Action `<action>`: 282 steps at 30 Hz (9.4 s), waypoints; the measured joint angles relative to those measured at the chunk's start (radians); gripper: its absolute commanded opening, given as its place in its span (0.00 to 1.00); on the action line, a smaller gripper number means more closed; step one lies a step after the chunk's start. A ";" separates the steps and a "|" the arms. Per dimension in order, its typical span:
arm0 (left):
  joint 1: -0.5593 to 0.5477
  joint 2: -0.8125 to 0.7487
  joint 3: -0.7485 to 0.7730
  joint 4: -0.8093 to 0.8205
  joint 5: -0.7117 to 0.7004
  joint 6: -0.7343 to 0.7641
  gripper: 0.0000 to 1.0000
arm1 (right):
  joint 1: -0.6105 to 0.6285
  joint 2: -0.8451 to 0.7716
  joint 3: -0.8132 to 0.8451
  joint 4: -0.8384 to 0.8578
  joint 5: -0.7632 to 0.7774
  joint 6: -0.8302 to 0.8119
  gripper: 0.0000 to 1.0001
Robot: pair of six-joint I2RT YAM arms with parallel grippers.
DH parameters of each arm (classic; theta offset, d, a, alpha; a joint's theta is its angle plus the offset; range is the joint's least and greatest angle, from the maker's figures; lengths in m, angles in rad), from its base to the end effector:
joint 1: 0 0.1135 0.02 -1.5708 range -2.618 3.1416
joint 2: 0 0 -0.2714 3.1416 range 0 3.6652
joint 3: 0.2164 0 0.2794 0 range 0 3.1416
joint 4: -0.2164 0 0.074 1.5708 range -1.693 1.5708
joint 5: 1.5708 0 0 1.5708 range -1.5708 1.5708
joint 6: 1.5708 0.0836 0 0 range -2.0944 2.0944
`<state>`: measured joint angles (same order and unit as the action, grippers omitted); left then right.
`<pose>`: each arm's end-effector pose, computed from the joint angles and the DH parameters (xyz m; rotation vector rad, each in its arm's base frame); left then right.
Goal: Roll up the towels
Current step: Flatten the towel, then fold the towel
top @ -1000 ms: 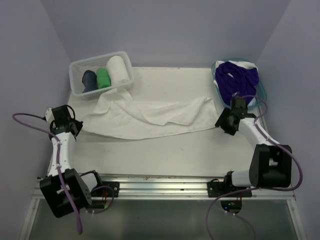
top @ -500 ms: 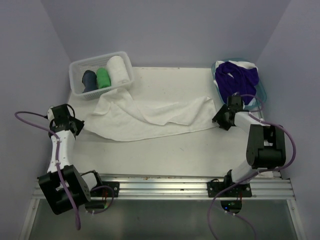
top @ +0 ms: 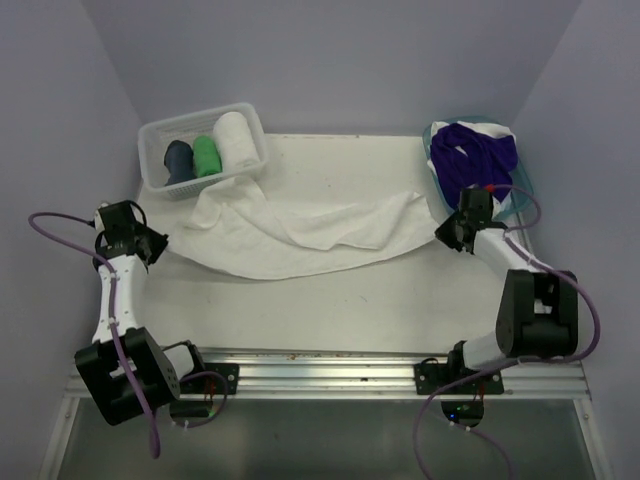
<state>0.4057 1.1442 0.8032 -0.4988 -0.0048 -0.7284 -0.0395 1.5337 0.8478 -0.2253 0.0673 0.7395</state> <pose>0.2664 0.1149 0.2085 -1.2994 2.0363 -0.1428 0.3551 -0.0197 0.1339 0.9726 2.2939 0.2136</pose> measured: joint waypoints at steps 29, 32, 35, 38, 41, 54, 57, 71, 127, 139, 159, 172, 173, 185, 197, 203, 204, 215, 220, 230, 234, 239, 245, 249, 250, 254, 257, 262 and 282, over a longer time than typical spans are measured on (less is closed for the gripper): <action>0.000 0.011 0.027 -0.020 0.019 0.026 0.00 | 0.055 -0.086 -0.031 -0.262 0.018 -0.106 0.67; 0.000 0.013 0.028 -0.020 0.021 0.034 0.00 | 0.053 -0.050 -0.029 -0.244 0.021 -0.123 0.67; 0.000 0.016 0.029 -0.020 0.025 0.034 0.00 | 0.053 -0.006 -0.023 -0.232 0.030 -0.139 0.67; 0.000 0.019 0.029 -0.020 0.028 0.034 0.00 | 0.057 0.018 -0.011 -0.221 0.050 -0.150 0.62; 0.000 0.019 0.029 -0.019 0.029 0.034 0.00 | 0.068 0.033 0.000 -0.223 0.077 -0.159 0.51; 0.000 0.019 0.029 -0.024 0.029 0.034 0.00 | 0.073 0.058 0.013 -0.199 0.126 -0.167 0.07; 0.000 0.019 0.029 -0.027 0.029 0.037 0.00 | 0.073 0.056 0.013 -0.200 0.126 -0.168 0.00; 0.004 0.012 0.079 -0.064 0.028 0.042 0.00 | 0.074 -0.238 0.018 -0.285 0.122 -0.164 0.00; 0.013 0.008 0.117 -0.093 0.079 0.043 0.00 | 0.077 -0.110 0.077 -0.386 0.098 -0.280 0.00; 0.013 -0.014 0.513 -0.163 0.301 0.022 0.00 | 0.077 -0.422 0.573 -0.549 0.206 -0.279 0.00; 0.011 -0.182 1.163 -0.312 0.171 0.037 0.00 | 0.082 -0.731 1.053 -0.853 0.428 -0.347 0.00; -0.226 -0.365 1.172 -0.410 -0.139 0.087 0.00 | 0.124 -0.856 1.042 -0.964 0.500 -0.356 0.00; -0.229 -0.384 1.131 -0.408 -0.153 0.087 0.00 | 0.124 -0.859 1.002 -0.963 0.500 -0.355 0.00; -0.232 -0.161 0.328 -0.206 -0.152 0.085 0.00 | 0.125 -0.558 0.304 -0.658 0.425 -0.281 0.00; -0.229 0.339 0.344 -0.062 -0.112 0.074 0.00 | 0.115 0.033 0.382 -0.375 0.411 -0.241 0.00; -0.226 0.405 0.389 -0.039 -0.090 0.075 0.00 | 0.105 0.105 0.460 -0.347 0.408 -0.243 0.00; -0.222 0.409 0.396 -0.040 -0.082 0.076 0.00 | 0.103 0.106 0.462 -0.346 0.406 -0.244 0.00; -0.103 0.300 0.406 -0.117 0.047 0.119 0.00 | -0.016 -0.038 0.360 -0.396 0.269 -0.230 0.00; -0.088 0.341 0.451 -0.111 0.090 0.111 0.00 | -0.019 -0.026 0.430 -0.402 0.254 -0.215 0.00; -0.088 0.536 0.618 -0.102 0.140 0.085 0.00 | -0.018 0.164 0.652 -0.399 0.232 -0.198 0.00; -0.088 0.601 0.723 -0.099 0.160 0.084 0.00 | -0.015 0.240 0.734 -0.397 0.217 -0.195 0.00; -0.093 0.668 0.808 -0.104 0.168 0.085 0.00 | -0.013 0.305 0.805 -0.407 0.201 -0.193 0.00; -0.103 0.705 0.852 -0.114 0.169 0.086 0.00 | -0.013 0.316 0.822 -0.412 0.200 -0.201 0.00; -0.103 0.695 0.839 -0.119 0.167 0.088 0.00 | -0.013 0.301 0.793 -0.410 0.200 -0.207 0.00; -0.103 0.684 0.826 -0.118 0.165 0.091 0.00 | -0.013 0.284 0.765 -0.410 0.201 -0.208 0.00; -0.103 0.592 0.724 -0.134 0.144 0.104 0.00 | -0.014 0.176 0.607 -0.420 0.203 -0.209 0.00; -0.100 0.501 0.642 -0.151 0.129 0.113 0.00 | -0.015 0.091 0.511 -0.442 0.203 -0.208 0.00; -0.095 0.367 0.509 -0.175 0.105 0.124 0.00 | -0.018 -0.063 0.344 -0.470 0.205 -0.205 0.00; -0.087 0.254 0.246 -0.182 0.095 0.123 0.00 | -0.021 -0.255 0.157 -0.500 0.232 -0.198 0.00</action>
<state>0.3191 1.3979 1.0489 -0.6804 0.0902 -0.6052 -0.0601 1.2785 1.0046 -0.7254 0.2993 0.5419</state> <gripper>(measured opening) 0.145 0.029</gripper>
